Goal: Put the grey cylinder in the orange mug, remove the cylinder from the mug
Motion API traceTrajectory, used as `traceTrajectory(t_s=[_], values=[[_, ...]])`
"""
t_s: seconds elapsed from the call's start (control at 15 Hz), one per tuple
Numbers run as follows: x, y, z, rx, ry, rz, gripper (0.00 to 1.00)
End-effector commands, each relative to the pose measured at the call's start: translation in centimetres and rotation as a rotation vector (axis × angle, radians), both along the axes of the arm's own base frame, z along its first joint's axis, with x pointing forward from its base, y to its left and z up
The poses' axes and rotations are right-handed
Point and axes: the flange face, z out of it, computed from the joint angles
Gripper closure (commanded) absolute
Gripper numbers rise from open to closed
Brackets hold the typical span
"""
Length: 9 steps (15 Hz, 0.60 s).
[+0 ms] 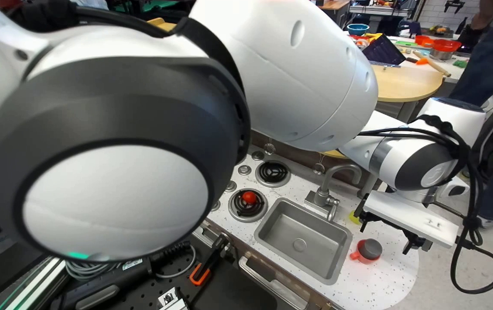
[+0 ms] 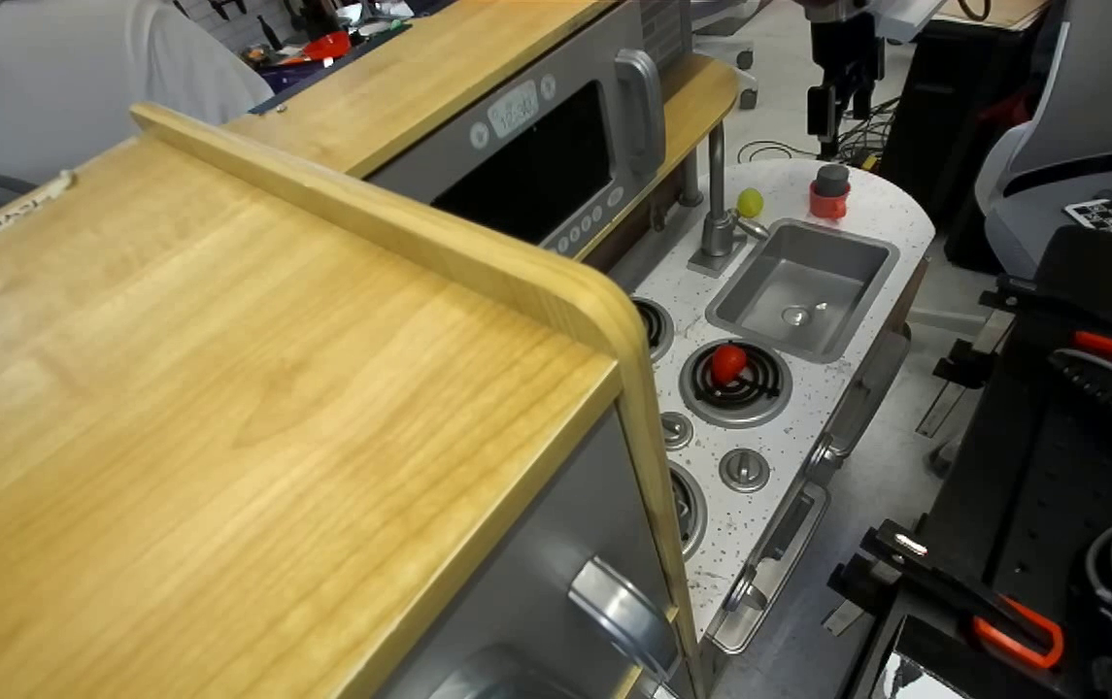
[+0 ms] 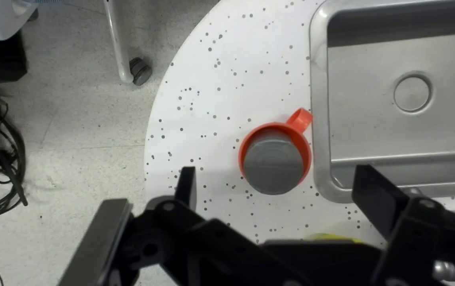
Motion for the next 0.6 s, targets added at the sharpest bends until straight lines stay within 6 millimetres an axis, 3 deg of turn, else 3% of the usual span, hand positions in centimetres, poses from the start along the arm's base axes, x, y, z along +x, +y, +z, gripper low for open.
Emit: traceTrajectory(t_s=[0.0, 0.53], values=[[0.1, 0.2, -0.8, -0.001, 0.004, 0.007, 0.0], [0.0, 0.4, -3.0, -0.003, 0.021, 0.016, 0.0]])
